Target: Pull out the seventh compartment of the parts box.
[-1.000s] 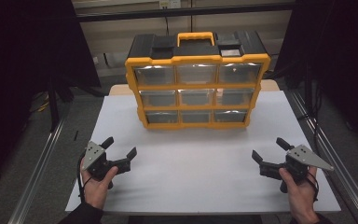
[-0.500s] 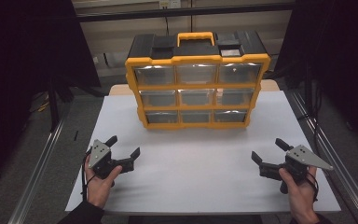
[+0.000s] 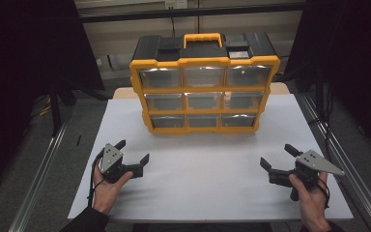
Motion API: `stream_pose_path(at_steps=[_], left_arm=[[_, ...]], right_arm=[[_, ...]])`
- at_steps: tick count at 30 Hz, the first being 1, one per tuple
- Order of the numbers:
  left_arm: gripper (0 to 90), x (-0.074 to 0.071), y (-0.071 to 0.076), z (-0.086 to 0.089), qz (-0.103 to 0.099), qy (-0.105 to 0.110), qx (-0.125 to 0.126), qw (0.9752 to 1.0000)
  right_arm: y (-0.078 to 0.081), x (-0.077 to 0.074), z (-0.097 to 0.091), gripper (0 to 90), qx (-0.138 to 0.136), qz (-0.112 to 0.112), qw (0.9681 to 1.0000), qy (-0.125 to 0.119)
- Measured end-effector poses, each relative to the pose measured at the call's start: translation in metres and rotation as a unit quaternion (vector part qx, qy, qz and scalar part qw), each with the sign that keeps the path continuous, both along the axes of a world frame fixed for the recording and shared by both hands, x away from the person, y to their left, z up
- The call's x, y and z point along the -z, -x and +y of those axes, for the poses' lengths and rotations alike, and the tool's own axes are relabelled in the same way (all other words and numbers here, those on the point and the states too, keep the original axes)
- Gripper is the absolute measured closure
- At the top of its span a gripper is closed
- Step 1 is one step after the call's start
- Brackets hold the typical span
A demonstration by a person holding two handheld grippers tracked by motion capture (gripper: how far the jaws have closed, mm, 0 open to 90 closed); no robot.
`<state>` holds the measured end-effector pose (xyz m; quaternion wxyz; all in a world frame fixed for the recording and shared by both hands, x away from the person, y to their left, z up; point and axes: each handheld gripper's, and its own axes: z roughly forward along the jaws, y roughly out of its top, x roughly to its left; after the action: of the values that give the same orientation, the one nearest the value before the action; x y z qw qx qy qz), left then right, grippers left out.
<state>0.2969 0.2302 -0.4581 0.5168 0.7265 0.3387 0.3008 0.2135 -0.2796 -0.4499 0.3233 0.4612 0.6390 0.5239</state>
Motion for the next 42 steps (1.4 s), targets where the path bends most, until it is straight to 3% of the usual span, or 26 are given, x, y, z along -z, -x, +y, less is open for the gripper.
stream_pose_path(at_steps=[4,5,7,8,9,12,14,20,25,28,30,32,33,34,35,38,40,41,42], left_arm=[[4.9,0.001,-0.001,-0.004,-0.012,-0.035,-0.013,0.9992],[4.8,0.001,-0.001,-0.004,-0.007,-0.040,-0.011,0.9991],[4.8,0.002,-0.003,-0.005,-0.017,-0.046,-0.022,0.9985],[4.7,0.001,-0.004,-0.003,-0.021,-0.061,-0.024,0.9976],[4.1,0.000,-0.005,-0.004,-0.024,-0.060,-0.038,0.9972],[3.2,-0.001,-0.009,-0.003,-0.026,-0.057,-0.033,0.9975],[2.3,-0.002,-0.011,-0.003,-0.037,-0.065,-0.029,0.9968],[2.3,-0.009,-0.012,-0.010,-0.061,-0.065,0.001,0.9960],[2.3,-0.008,-0.019,-0.017,-0.088,-0.084,0.003,0.9926],[2.5,-0.006,-0.024,-0.018,-0.091,-0.101,0.002,0.9906],[2.9,-0.005,-0.027,-0.019,-0.073,-0.095,0.004,0.9928],[3.3,-0.005,-0.029,-0.019,-0.073,-0.100,0.003,0.9923],[3.1,-0.005,-0.031,-0.019,-0.085,-0.119,0.001,0.9893],[3.2,-0.005,-0.031,-0.019,-0.085,-0.119,0.001,0.9893],[3.3,-0.007,-0.035,-0.021,-0.100,-0.135,0.002,0.9857],[3.9,-0.006,-0.039,-0.023,-0.126,-0.155,0.003,0.9799],[4.0,-0.006,-0.040,-0.025,-0.127,-0.155,0.000,0.9797],[4.0,-0.005,-0.042,-0.025,-0.129,-0.164,0.001,0.9779],[3.9,-0.005,-0.042,-0.026,-0.129,-0.166,0.001,0.9776]], right_arm=[[0.000,0.000,0.000,0.8,-0.002,0.001,1.0000,0.004],[0.000,0.000,0.000,0.7,0.000,-0.001,1.0000,0.005],[0.000,0.000,0.000,0.5,0.004,0.001,1.0000,0.006],[0.000,0.001,-0.001,0.5,0.004,0.004,0.9999,0.009],[-0.001,0.001,-0.001,0.5,0.005,0.006,0.9999,0.012],[-0.001,0.001,-0.001,0.5,0.008,0.006,0.9999,0.011],[-0.001,0.001,-0.001,0.5,0.007,0.006,0.9999,0.011],[-0.001,0.001,-0.001,0.5,0.007,0.006,0.9999,0.011],[-0.001,0.001,-0.001,0.5,0.006,0.005,0.9999,0.010],[-0.002,0.002,0.000,0.6,0.003,0.008,0.9999,0.009],[-0.002,0.002,0.000,0.6,0.001,0.009,0.9999,0.010],[-0.002,0.002,0.000,0.6,0.000,0.009,0.9999,0.010],[-0.002,0.002,0.001,0.6,-0.001,0.009,0.9999,0.010],[-0.002,0.002,0.001,0.6,-0.001,0.009,0.9999,0.010],[-0.002,0.002,0.001,0.6,0.001,0.008,0.9999,0.011],[-0.003,0.002,0.001,0.7,-0.001,0.009,0.9999,0.013],[-0.003,0.002,0.001,0.7,-0.001,0.009,0.9999,0.013],[-0.002,0.002,0.001,0.7,-0.002,0.009,0.9999,0.012],[-0.002,0.002,0.001,0.7,-0.001,0.009,0.9999,0.011]])
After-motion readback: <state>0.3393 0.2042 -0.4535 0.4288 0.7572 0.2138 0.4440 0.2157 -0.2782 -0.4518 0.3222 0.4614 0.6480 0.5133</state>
